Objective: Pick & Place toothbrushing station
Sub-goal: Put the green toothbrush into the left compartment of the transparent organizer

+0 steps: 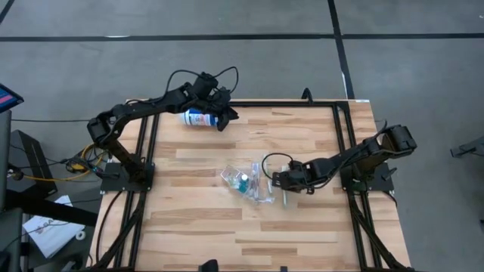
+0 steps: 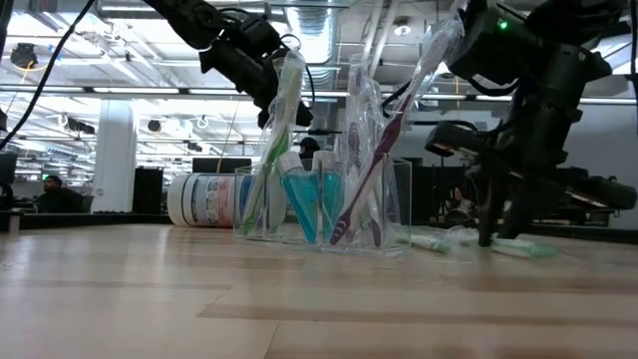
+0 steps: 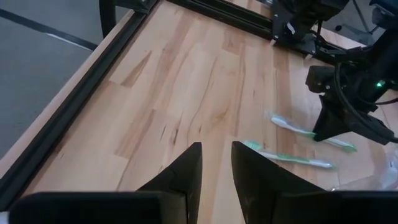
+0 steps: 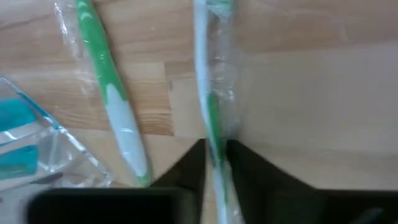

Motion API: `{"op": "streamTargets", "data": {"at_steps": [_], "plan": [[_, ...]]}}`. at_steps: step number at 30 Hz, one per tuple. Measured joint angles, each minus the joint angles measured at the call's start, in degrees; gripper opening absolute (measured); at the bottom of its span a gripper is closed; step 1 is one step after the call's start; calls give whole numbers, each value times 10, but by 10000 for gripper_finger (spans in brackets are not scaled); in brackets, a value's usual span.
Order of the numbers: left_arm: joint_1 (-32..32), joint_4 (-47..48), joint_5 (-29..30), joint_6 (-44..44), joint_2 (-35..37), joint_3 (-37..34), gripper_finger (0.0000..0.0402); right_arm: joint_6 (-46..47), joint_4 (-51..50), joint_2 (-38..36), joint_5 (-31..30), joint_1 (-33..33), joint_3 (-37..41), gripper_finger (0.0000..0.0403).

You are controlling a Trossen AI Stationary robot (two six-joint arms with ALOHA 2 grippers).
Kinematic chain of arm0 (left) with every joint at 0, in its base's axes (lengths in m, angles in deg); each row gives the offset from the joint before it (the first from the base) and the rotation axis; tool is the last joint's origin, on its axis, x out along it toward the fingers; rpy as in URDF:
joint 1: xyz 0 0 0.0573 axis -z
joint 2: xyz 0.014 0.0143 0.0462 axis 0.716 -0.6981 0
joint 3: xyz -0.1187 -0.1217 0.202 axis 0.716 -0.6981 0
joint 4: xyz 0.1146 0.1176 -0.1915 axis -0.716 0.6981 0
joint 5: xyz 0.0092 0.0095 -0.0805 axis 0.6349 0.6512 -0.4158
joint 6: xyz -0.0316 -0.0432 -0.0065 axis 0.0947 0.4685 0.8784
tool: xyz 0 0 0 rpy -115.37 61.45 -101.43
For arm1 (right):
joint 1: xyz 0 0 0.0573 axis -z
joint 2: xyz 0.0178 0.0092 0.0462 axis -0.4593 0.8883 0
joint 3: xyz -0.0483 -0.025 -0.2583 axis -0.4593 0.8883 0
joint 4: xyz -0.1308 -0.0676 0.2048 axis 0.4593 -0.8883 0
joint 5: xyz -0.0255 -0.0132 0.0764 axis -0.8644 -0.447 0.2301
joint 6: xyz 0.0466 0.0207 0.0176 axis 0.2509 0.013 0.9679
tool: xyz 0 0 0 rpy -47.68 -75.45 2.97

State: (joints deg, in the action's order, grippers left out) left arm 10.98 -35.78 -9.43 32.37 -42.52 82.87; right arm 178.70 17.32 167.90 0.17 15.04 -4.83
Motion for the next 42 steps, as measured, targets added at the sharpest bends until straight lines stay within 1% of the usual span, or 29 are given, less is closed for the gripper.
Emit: {"op": "streamTargets", "data": {"at_steps": [1,2,6,9,11,14,16,18,22,24,26,29,31,33,36,39,42], "plan": [[-2,0,-1,0,0,0,81,-10,1,0,-5,-1,0,36],[-3,0,0,0,0,0,81,-21,3,0,-12,-2,0,20],[-10,0,0,0,0,0,81,-27,10,-1,-19,-3,-1,8],[-14,-1,0,0,0,0,81,-39,19,-16,-45,-2,3,6],[-17,-3,0,2,0,0,81,-45,28,-44,-76,-1,2,4],[-20,-8,-9,20,0,0,81,-64,21,-93,-143,1,1,3],[-24,-26,-55,48,0,0,81,-99,22,-131,-180,7,1,3],[-27,-62,-112,87,0,0,81,-129,19,-168,-205,18,1,2],[-32,-168,-221,181,0,0,81,-235,13,-227,-260,42,-24,1],[-32,-218,-252,229,0,0,81,-306,18,-248,-278,59,-49,1],[-32,-262,-265,270,0,0,81,-375,16,-261,-287,79,-77,1],[-32,-312,-275,319,0,0,81,-464,17,-268,-288,113,-125,1],[-32,-329,-274,337,0,0,81,-510,17,-261,-286,134,-159,1],[-31,-333,-260,346,0,0,81,-548,8,-245,-261,153,-191,0],[-31,-339,-238,347,0,0,81,-578,-21,-203,-224,172,-238,0],[-31,-373,-238,351,0,0,81,-599,-26,-153,-191,178,-274,0],[-31,-427,-238,390,0,0,81,-613,-27,-103,-167,179,-305,0]]}}
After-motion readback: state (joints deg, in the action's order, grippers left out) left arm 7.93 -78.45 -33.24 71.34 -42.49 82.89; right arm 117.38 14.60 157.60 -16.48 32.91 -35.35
